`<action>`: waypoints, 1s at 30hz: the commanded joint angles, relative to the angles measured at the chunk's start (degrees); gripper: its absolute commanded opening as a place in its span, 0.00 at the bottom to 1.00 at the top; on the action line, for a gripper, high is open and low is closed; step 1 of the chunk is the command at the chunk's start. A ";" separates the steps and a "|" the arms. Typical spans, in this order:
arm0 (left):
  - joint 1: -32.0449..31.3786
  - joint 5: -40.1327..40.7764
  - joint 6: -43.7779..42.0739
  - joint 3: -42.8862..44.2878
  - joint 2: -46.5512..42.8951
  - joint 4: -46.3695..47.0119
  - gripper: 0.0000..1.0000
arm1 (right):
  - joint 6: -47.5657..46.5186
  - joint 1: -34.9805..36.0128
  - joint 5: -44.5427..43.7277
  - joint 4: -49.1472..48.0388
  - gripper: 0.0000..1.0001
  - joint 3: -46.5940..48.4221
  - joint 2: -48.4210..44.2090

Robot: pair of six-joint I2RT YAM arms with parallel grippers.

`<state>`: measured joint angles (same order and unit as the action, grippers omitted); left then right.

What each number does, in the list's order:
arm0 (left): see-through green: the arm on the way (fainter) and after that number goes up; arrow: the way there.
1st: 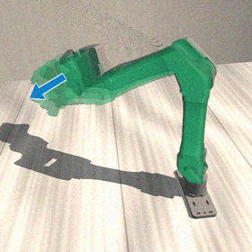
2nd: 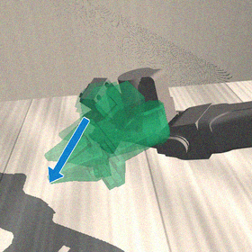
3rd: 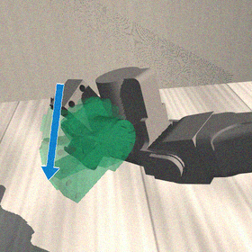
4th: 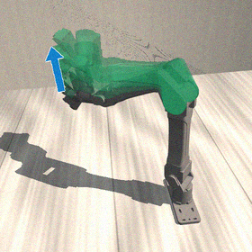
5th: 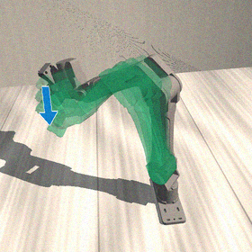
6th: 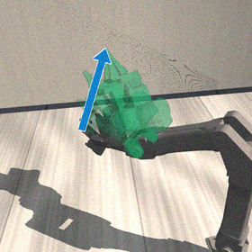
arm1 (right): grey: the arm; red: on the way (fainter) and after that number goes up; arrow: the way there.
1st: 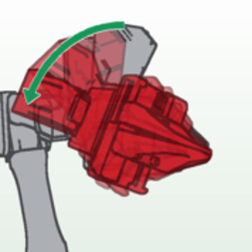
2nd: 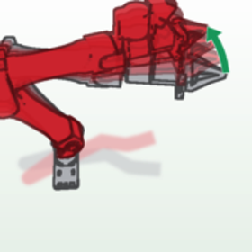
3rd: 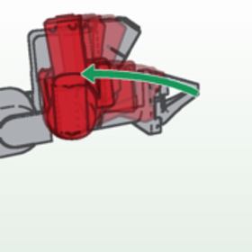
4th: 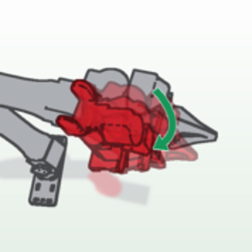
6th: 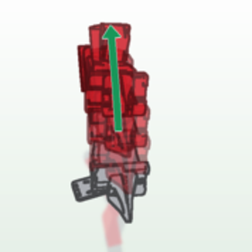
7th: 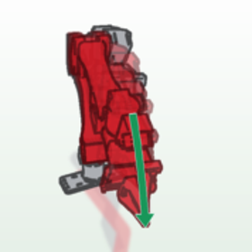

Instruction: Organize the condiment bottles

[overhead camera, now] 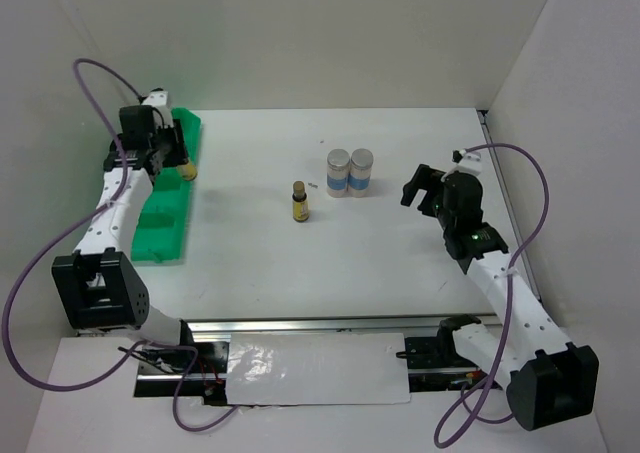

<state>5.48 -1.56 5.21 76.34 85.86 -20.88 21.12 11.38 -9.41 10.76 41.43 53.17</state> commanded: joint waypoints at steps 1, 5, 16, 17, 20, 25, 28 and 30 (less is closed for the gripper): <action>4.10 5.23 5.94 1.45 -2.98 0.41 0.31 | -0.12 0.40 0.97 -3.65 1.00 -0.12 1.33; 9.37 7.98 8.14 0.92 -2.38 1.01 0.31 | -0.65 0.40 0.36 -3.65 1.00 0.41 2.55; 17.55 10.87 11.40 0.92 5.44 5.94 0.31 | -0.04 0.40 -2.01 -4.26 1.00 1.46 4.31; 17.55 11.58 11.40 0.92 6.06 5.94 0.31 | -0.03 0.40 -2.02 -4.26 1.00 1.46 4.31; 19.04 12.46 11.93 -0.57 6.86 8.23 0.31 | 0.58 0.40 -2.72 -4.79 1.00 2.07 5.72; 19.66 13.07 11.93 -3.64 8.96 12.70 0.31 | 1.11 0.40 -4.04 -5.84 1.00 2.08 7.65; 19.66 14.21 11.40 -3.65 10.11 13.76 0.31 | 1.73 0.40 -4.04 -6.37 1.00 2.08 8.88; 20.19 14.22 10.88 -3.65 10.11 14.29 0.32 | 1.73 0.40 -3.51 -6.90 1.00 2.08 9.58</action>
<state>25.15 10.92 15.84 71.94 96.27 -13.96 22.15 11.38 -11.92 8.58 41.47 61.80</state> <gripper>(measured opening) 0.516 0.999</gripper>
